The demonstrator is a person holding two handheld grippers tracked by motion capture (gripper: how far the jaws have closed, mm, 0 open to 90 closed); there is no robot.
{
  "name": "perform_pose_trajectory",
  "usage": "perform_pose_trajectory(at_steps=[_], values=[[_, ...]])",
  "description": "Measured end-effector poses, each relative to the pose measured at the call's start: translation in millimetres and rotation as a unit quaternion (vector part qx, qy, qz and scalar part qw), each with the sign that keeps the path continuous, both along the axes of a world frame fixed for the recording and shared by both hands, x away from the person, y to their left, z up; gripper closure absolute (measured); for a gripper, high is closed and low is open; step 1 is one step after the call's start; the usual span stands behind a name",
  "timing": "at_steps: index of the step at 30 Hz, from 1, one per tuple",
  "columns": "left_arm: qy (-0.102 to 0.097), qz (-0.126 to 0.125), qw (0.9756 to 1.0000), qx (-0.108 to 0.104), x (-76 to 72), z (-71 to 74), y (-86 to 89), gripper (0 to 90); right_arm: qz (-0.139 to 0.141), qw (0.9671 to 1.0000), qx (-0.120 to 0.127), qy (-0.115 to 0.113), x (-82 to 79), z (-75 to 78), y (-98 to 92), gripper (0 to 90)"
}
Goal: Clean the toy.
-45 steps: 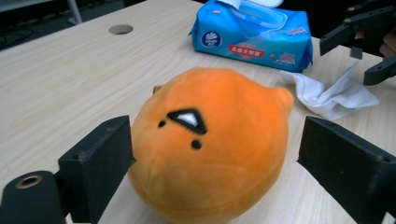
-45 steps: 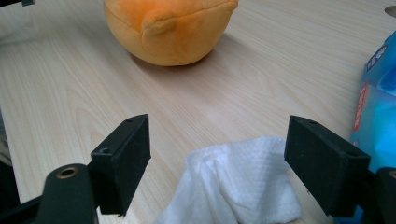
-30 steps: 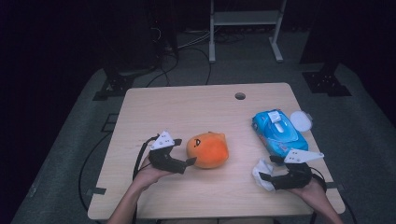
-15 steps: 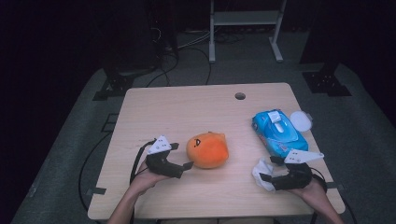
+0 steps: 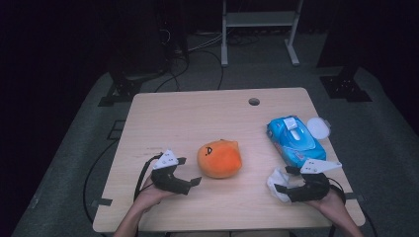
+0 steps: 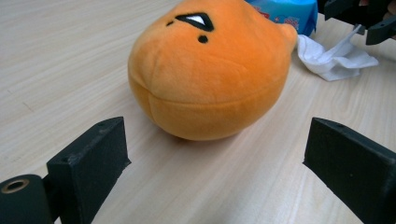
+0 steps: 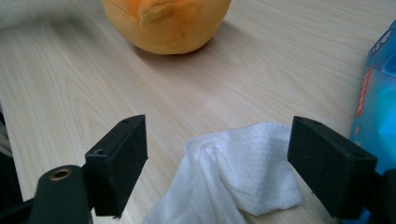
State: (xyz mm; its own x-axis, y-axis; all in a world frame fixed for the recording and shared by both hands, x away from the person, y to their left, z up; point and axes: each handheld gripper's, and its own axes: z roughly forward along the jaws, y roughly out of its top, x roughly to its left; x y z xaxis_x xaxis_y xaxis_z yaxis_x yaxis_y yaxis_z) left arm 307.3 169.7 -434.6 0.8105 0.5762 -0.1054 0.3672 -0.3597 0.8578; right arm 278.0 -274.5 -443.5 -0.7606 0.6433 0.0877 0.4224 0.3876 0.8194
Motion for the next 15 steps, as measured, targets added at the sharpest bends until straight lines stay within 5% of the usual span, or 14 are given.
perform_pose_trajectory(at_steps=[15], values=[[0.0,0.011,0.9999,-0.003,-12.9,-9.8,4.7,4.4,0.002,1.0,-0.004,0.0,-1.4,-2.3,0.0,19.0]])
